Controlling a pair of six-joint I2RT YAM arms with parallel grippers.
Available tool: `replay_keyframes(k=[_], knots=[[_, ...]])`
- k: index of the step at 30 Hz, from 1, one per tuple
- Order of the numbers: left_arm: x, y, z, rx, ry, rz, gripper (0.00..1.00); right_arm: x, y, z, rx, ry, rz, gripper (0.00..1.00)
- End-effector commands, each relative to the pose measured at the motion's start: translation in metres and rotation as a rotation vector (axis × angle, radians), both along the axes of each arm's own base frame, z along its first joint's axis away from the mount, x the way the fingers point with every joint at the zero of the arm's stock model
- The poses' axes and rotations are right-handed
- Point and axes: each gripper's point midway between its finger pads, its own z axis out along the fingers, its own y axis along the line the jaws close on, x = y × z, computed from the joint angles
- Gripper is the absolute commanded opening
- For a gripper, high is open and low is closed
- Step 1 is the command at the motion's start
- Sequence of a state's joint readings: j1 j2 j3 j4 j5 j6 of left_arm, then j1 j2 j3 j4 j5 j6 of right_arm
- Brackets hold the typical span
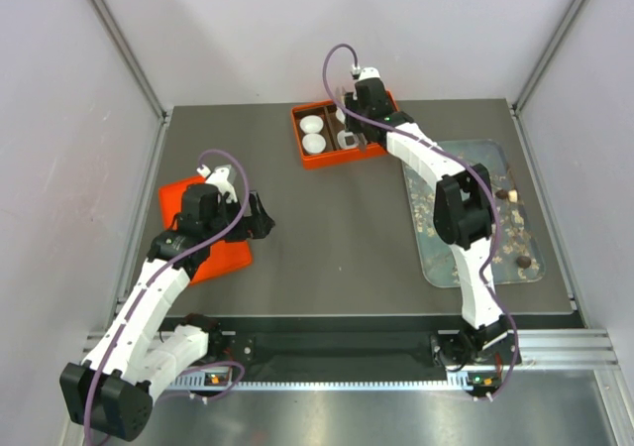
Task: Pack the chocolate
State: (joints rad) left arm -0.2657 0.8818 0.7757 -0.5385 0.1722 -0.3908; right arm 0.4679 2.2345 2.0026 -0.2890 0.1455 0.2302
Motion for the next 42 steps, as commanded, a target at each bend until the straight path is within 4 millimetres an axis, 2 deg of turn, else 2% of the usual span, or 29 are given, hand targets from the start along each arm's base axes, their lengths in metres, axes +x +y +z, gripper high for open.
replay_keyframes(k=[1, 17, 30, 33, 36, 39, 40, 42], knots=[[0.005, -0.002, 0.008, -0.013, -0.043, -0.011, 0.98, 0.005, -0.002, 0.053, 0.066, -0.108, -0.006, 0.33], [0.006, -0.001, 0.006, -0.006, -0.035, -0.005, 0.98, 0.017, -0.01, -0.003, -0.016, -0.047, -0.047, 0.35], [0.007, -0.001, 0.001, -0.003, -0.017, -0.006, 0.98, 0.025, -0.014, -0.016, -0.033, -0.042, -0.059, 0.4], [0.007, -0.002, 0.001, -0.004, -0.015, -0.008, 0.98, 0.025, -0.014, -0.014, -0.033, -0.045, -0.059, 0.41], [0.007, -0.002, 0.001, -0.003, -0.014, -0.007, 0.98, 0.027, -0.013, -0.004, -0.025, -0.063, -0.058, 0.42], [0.007, -0.001, 0.002, -0.004, -0.017, -0.007, 0.98, 0.025, -0.015, 0.018, -0.02, -0.088, -0.054, 0.4], [0.007, -0.002, 0.003, -0.004, -0.02, -0.009, 0.98, 0.021, -0.017, 0.036, -0.014, -0.108, -0.055, 0.4], [0.006, -0.003, 0.005, -0.009, -0.03, -0.014, 0.98, 0.012, -0.023, 0.051, -0.017, -0.114, -0.066, 0.39]])
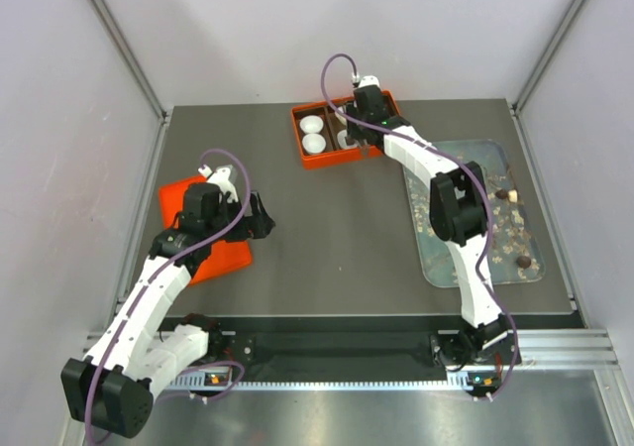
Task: Pack the chocolate
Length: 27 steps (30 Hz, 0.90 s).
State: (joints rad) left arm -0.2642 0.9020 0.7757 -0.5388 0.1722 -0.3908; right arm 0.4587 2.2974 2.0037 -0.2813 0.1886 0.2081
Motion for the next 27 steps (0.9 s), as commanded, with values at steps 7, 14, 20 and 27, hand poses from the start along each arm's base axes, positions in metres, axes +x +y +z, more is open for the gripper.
replay_keyframes(k=[7, 14, 20, 27], knots=[[0.002, -0.006, 0.017, -0.036, -0.074, -0.034, 0.98, -0.079, -0.076, 0.149, 0.102, -0.123, -0.177, 0.38], [-0.002, -0.011, 0.024, -0.06, -0.098, -0.063, 0.98, -0.184, -0.175, 0.11, 0.078, 0.066, -0.381, 0.38], [-0.003, -0.013, 0.027, -0.071, -0.109, -0.074, 0.98, -0.263, -0.264, 0.087, 0.085, 0.17, -0.621, 0.38], [-0.004, -0.015, 0.027, -0.076, -0.108, -0.082, 0.98, -0.309, -0.338, 0.06, 0.064, 0.253, -0.809, 0.39]])
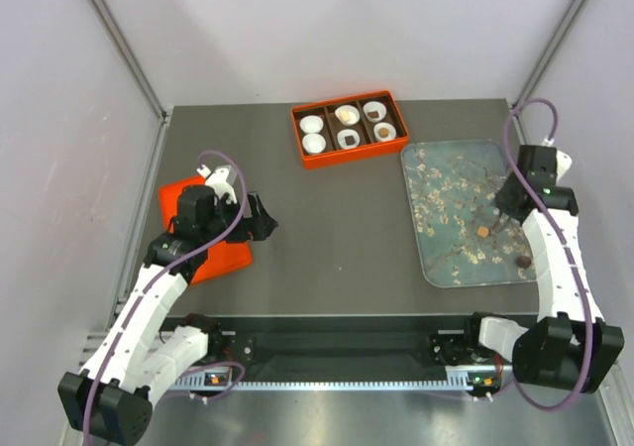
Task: Pack the chocolate
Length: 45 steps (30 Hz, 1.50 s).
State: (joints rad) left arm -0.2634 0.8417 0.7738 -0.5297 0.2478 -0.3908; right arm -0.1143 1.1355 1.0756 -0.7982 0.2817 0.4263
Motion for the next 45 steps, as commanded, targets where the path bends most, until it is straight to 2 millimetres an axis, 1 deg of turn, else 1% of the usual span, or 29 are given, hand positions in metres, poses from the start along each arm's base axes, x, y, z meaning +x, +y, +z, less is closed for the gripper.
replay_keyframes(k=[1, 3, 7, 8, 9, 11, 17, 21, 24, 27, 31, 38, 45], knots=[[0.005, -0.004, 0.009, -0.019, -0.054, -0.021, 0.98, -0.015, -0.018, 0.001, -0.005, 0.005, -0.034, 0.39], [0.004, -0.004, 0.009, -0.019, -0.054, -0.022, 0.98, -0.015, -0.026, -0.004, -0.007, 0.017, -0.049, 0.4], [0.005, -0.003, 0.009, -0.016, -0.056, -0.016, 0.98, 0.001, -0.031, 0.0, 0.016, -0.022, -0.061, 0.42], [0.005, -0.003, 0.009, -0.015, -0.055, -0.016, 0.98, 0.002, -0.034, -0.001, 0.012, -0.015, -0.068, 0.42], [0.004, -0.003, 0.009, -0.016, -0.056, -0.016, 0.98, 0.004, -0.036, -0.007, 0.013, 0.011, -0.076, 0.42], [0.005, -0.002, 0.009, -0.013, -0.057, -0.012, 0.98, 0.009, -0.04, -0.008, 0.018, 0.014, -0.074, 0.42], [0.004, -0.004, 0.01, -0.016, -0.054, -0.019, 0.98, 0.012, -0.053, -0.013, -0.011, 0.014, -0.08, 0.42], [0.003, -0.005, 0.011, -0.018, -0.059, -0.027, 0.98, 0.018, -0.056, -0.012, -0.018, -0.001, -0.074, 0.41], [0.002, -0.006, 0.012, -0.017, -0.06, -0.03, 0.98, 0.027, -0.053, -0.012, -0.01, -0.025, -0.036, 0.41], [0.002, -0.006, 0.012, -0.015, -0.062, -0.028, 0.98, 0.027, -0.054, -0.017, -0.014, -0.009, -0.028, 0.41], [0.002, -0.005, 0.012, -0.013, -0.059, -0.025, 0.98, 0.034, -0.052, -0.019, -0.008, -0.025, -0.006, 0.41], [0.002, -0.005, 0.011, -0.011, -0.056, -0.025, 0.98, 0.038, -0.055, -0.038, -0.009, 0.019, 0.0, 0.42], [0.002, -0.006, 0.011, -0.01, -0.055, -0.027, 0.98, 0.034, -0.06, -0.053, -0.034, 0.068, -0.007, 0.41]])
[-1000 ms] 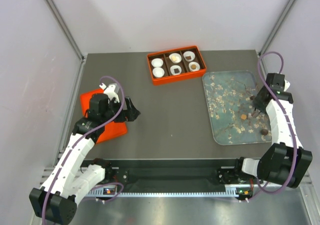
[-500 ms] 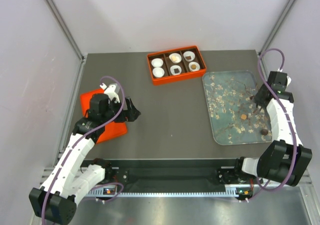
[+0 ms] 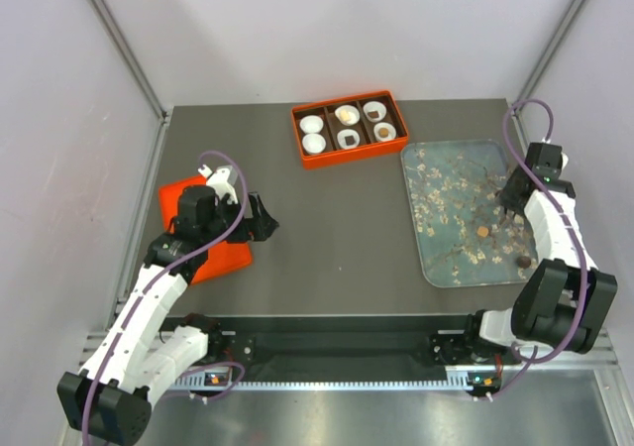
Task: Pack the chocolate
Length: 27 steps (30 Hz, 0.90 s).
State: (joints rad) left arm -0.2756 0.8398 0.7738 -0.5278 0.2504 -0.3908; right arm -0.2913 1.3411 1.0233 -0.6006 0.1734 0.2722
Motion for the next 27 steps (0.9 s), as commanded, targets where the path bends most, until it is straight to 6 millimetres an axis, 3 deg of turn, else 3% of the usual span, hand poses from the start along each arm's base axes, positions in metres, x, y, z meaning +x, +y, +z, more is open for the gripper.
replay_keyframes(k=[1, 12, 19, 27], knots=[[0.004, -0.002, 0.01, -0.007, -0.052, -0.011, 0.98, 0.008, -0.013, 0.003, -0.044, -0.023, -0.013, 0.41], [0.004, -0.001, 0.011, -0.002, -0.053, -0.004, 0.98, 0.01, -0.011, -0.016, -0.019, 0.009, -0.012, 0.42], [0.004, 0.0, 0.011, -0.001, -0.057, -0.001, 0.98, 0.012, -0.007, -0.008, 0.005, -0.015, -0.005, 0.4], [0.003, -0.002, 0.011, -0.006, -0.057, -0.009, 0.98, -0.003, -0.005, -0.002, 0.019, 0.052, -0.031, 0.4]])
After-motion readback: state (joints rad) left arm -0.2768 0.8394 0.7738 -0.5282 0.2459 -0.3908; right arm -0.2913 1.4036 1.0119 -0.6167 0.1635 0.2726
